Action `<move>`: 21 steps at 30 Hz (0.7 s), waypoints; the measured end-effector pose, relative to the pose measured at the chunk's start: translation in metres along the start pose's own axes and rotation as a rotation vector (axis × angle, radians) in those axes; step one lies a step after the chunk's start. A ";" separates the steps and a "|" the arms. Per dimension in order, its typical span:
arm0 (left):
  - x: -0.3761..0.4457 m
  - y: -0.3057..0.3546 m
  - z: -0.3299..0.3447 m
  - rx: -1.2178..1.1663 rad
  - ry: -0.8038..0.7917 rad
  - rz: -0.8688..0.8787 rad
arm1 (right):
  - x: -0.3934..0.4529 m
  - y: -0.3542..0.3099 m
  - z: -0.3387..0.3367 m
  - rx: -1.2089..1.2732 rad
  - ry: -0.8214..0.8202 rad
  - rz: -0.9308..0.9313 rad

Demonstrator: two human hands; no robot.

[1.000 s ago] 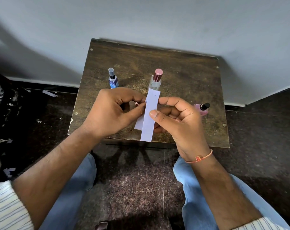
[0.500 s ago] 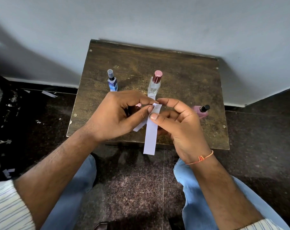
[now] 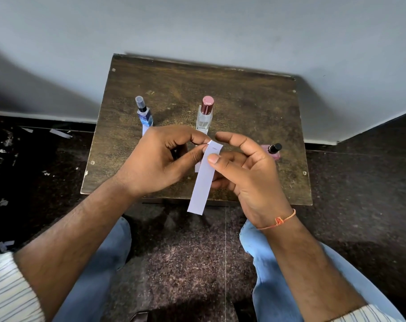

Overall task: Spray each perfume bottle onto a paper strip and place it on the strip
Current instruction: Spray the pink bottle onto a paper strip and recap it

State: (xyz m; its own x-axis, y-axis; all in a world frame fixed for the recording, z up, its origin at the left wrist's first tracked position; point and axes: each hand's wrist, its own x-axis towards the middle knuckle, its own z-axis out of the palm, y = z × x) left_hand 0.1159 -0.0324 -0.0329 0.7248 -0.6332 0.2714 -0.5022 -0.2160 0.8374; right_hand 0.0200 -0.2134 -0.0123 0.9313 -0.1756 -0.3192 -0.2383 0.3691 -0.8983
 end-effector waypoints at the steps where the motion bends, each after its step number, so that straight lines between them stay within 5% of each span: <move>1: 0.000 0.002 0.000 0.043 0.006 0.019 | -0.001 -0.001 0.001 0.013 0.005 -0.001; 15: 0.001 0.013 0.002 0.179 0.160 0.163 | -0.005 -0.004 0.008 0.236 -0.056 -0.073; 21: 0.000 0.005 -0.004 0.152 0.210 0.031 | -0.014 -0.025 0.006 0.303 -0.145 -0.184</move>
State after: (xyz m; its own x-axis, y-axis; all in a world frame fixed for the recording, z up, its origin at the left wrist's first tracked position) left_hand 0.1152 -0.0304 -0.0272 0.7822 -0.4764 0.4015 -0.5791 -0.3183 0.7505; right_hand 0.0145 -0.2143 0.0169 0.9854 -0.1409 -0.0957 0.0082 0.6005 -0.7996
